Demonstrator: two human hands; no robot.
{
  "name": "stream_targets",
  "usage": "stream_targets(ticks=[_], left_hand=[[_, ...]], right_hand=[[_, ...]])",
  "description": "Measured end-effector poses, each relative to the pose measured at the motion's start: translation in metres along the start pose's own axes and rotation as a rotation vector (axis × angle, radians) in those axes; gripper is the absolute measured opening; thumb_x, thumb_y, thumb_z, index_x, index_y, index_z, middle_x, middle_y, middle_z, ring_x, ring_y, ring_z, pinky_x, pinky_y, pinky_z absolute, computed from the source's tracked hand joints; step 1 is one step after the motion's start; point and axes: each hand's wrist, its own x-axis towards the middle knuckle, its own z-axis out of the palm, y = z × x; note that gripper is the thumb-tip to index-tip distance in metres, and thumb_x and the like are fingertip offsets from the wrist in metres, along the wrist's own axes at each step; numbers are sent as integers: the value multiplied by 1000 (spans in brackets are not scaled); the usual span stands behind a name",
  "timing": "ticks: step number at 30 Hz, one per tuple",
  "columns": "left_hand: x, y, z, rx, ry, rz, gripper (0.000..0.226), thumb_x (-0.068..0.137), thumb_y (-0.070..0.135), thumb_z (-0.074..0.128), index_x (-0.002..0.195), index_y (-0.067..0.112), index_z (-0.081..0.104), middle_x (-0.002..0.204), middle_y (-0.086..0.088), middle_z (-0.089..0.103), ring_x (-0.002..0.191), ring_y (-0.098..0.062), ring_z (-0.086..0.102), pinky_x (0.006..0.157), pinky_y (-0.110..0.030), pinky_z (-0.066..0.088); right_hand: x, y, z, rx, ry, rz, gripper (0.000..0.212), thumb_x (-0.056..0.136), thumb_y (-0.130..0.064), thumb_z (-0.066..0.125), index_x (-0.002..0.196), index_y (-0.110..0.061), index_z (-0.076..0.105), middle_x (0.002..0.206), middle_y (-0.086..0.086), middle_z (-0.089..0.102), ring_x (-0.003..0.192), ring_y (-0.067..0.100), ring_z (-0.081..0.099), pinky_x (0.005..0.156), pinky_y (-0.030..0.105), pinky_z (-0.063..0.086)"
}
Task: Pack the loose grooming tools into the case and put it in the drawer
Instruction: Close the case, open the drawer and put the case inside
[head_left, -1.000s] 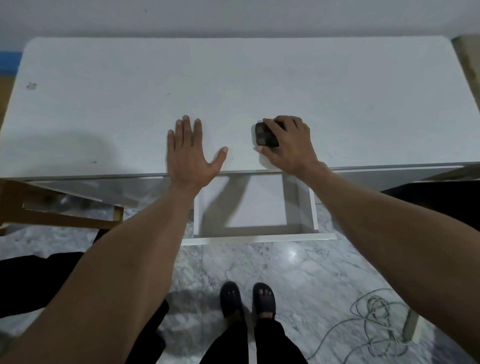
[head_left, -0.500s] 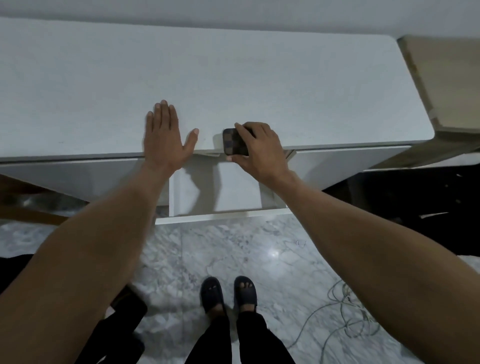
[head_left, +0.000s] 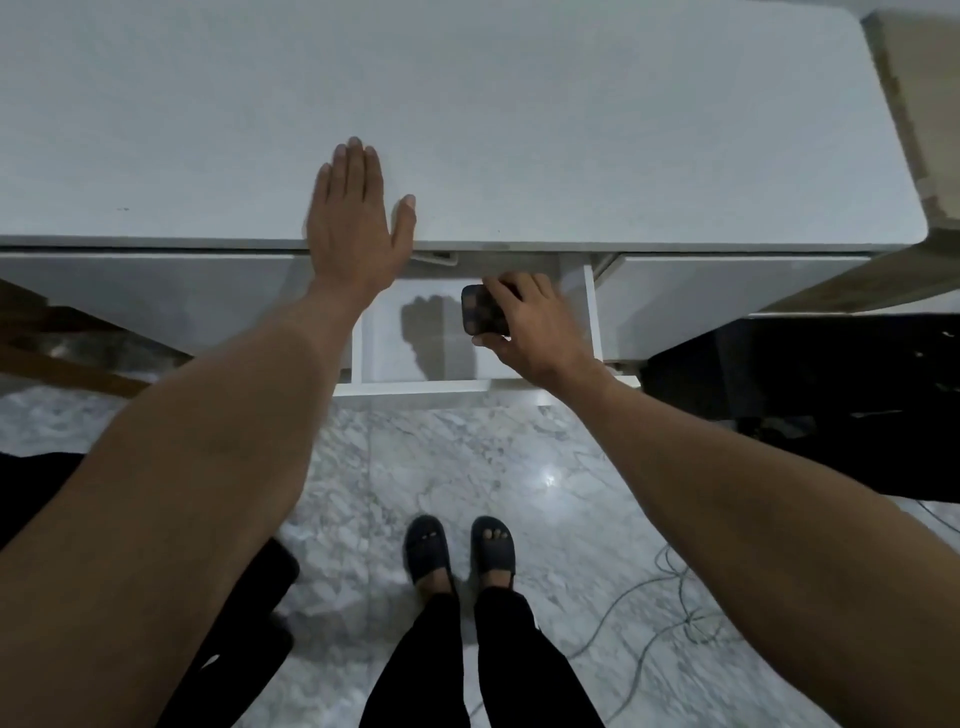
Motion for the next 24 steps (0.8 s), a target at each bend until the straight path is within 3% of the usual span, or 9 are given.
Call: stream_targets(ticks=[5,14,19,24], left_hand=[[-1,-2,7,28,36,-23,74,107,47,26,161,-2,29,169,-22,28,159,-34,24,132,-41,14],[1,-6,20,70,287,-8,66,104,43,46,150,-3,51,156,-21,50,147,-35,48,123,-45,37],[0,-5,20,88,288,-8,68,103,47,45,149,-2,52,155,-20,52,146,-34,49,122,-44,38],[1,-6,20,95,270,-7,74,105,54,34,151,-2,50,156,-20,51,147,-33,48,123,-44,38]], right_hand=[[18,0,25,22,-94,10,72,82,-46,72,142,-14,46,135,13,53,124,35,45,98,48,45],[49,4,79,-19,-343,100,69,84,-40,71,140,-13,43,136,14,49,126,35,42,99,48,44],[56,12,95,-17,-418,144,45,91,-17,61,132,-7,45,131,17,47,121,34,42,84,43,51],[59,13,96,-11,-439,145,48,90,-19,62,134,-8,46,133,16,47,121,33,43,85,43,51]])
